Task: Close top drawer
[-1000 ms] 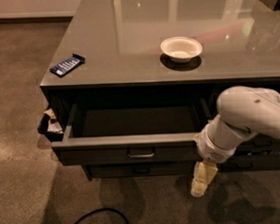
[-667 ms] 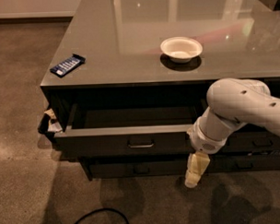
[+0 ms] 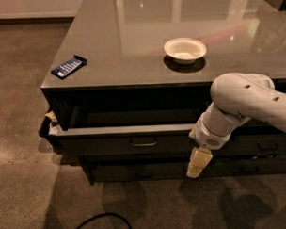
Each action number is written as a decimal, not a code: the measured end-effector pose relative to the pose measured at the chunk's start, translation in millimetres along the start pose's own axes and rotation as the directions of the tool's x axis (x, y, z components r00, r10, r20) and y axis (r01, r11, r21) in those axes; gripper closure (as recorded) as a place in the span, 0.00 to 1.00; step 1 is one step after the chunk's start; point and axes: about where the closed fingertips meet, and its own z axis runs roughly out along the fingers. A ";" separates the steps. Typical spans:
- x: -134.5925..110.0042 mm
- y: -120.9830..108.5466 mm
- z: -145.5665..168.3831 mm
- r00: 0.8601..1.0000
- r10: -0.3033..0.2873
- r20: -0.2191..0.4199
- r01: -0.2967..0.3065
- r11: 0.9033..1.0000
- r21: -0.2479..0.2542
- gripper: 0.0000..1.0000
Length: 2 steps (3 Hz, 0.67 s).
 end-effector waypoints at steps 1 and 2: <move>0.0 0.0 0.0 1.000 0.000 0.000 0.000 1.000 0.000 0.42; 0.0 0.0 0.0 1.000 0.000 0.000 0.000 1.000 0.000 0.65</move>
Offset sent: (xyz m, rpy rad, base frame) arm 0.0000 0.0000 0.0000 0.0000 0.0000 0.0000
